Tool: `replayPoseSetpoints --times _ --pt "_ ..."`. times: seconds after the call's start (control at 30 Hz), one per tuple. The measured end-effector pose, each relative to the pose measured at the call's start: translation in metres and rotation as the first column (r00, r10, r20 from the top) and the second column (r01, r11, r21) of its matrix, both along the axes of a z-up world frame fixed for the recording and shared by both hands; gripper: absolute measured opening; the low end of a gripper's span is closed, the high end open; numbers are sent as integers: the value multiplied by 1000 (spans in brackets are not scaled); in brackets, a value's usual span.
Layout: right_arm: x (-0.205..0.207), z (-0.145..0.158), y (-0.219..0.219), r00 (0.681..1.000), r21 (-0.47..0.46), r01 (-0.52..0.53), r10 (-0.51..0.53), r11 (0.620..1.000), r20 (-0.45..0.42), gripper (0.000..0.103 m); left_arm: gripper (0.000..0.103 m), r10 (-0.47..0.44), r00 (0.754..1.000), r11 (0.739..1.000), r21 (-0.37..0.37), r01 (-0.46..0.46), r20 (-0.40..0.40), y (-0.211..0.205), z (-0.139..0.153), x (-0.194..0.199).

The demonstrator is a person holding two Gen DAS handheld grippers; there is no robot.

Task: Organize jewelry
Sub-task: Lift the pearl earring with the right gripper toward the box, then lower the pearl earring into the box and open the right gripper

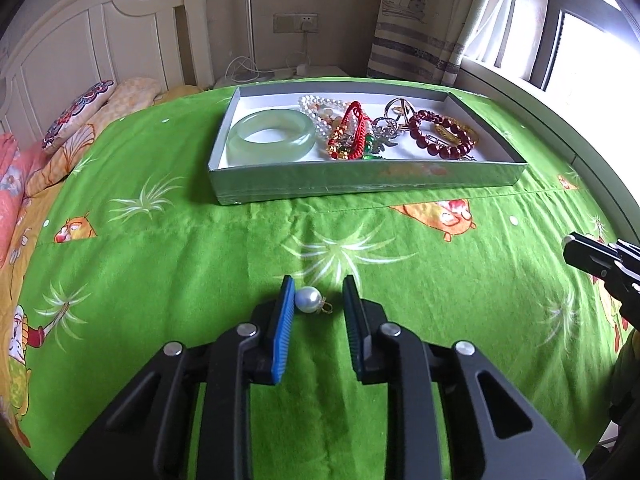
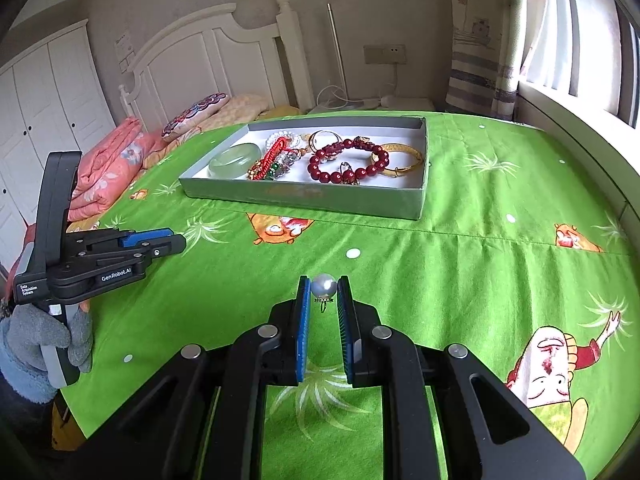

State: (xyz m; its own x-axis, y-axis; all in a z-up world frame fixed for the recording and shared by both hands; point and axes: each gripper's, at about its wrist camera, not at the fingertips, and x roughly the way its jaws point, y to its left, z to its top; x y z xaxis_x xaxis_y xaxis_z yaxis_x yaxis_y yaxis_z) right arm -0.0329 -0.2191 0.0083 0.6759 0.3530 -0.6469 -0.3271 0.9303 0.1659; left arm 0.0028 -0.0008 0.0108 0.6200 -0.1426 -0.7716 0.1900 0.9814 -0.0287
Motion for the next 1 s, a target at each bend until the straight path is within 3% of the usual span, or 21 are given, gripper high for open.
replayPoseSetpoints --times 0.13,0.63,1.0 --pt "0 0 1 1000 -7 0 0 1000 1 15 18 5 1000 1000 11 -5 2 1 0 0" --pt "0 0 2 1000 -14 -8 8 1000 0 15 18 -1 1000 999 52 0 12 -4 2 -2" --pt "32 14 20 998 -44 -25 27 999 56 15 18 -13 995 995 95 4 101 -25 43 20"
